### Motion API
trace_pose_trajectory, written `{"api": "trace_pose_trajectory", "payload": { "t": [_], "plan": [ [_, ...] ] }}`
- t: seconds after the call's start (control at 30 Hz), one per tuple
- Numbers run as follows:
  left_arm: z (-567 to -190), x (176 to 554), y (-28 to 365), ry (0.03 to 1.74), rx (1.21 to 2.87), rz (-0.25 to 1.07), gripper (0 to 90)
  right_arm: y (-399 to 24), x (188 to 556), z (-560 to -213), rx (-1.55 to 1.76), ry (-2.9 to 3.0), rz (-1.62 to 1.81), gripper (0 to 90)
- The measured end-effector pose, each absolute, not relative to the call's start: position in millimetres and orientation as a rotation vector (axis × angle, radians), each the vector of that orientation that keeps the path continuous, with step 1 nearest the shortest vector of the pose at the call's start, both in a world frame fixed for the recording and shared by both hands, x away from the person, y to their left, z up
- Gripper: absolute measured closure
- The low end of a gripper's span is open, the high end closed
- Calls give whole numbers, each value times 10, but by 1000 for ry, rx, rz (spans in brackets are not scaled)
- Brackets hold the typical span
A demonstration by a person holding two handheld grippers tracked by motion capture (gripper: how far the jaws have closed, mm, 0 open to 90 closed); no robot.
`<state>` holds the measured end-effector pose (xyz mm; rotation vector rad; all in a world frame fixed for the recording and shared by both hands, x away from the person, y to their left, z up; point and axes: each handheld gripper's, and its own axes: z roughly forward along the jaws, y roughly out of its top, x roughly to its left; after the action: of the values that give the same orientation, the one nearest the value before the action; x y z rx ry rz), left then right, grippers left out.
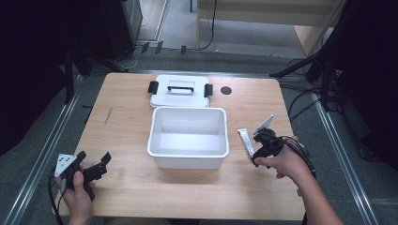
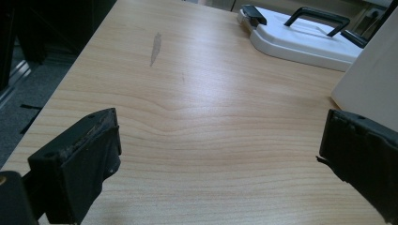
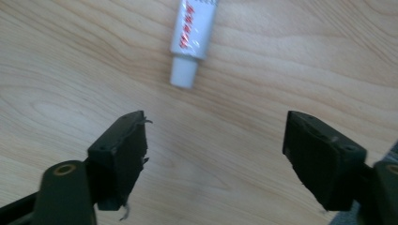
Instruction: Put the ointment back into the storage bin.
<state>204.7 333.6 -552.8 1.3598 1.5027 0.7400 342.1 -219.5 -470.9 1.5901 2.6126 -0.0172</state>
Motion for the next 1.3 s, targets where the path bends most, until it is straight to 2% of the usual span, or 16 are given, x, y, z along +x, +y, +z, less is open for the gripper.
{"api": "trace_pose_trajectory", "payload": {
  "t": [0.07,0.2,0.3,0.47,0.6,0.73,1.3],
  "plan": [
    [-5529,2050,3336,1503,1355,736,0,-2154,3467,-4714,1595,2628,-11,335],
    [-5529,2053,3337,1503,1356,731,0,-2063,3579,-4748,1652,2664,-1,403],
    [-5529,2053,3338,1502,1356,730,0,-2009,3697,-4769,1694,2660,21,489],
    [-5529,2053,3336,1502,1359,730,0,-1978,3836,-4805,1730,2631,48,518],
    [-5529,2055,3335,1502,1362,731,0,-1957,3894,-4837,1753,2606,29,498],
    [-5529,2056,3335,1502,1361,732,0,-1928,3962,-4896,1800,2595,-11,586],
    [-5529,2057,3334,1507,1358,730,0,-1887,4067,-5000,1801,2556,-31,669]
  ]
}}
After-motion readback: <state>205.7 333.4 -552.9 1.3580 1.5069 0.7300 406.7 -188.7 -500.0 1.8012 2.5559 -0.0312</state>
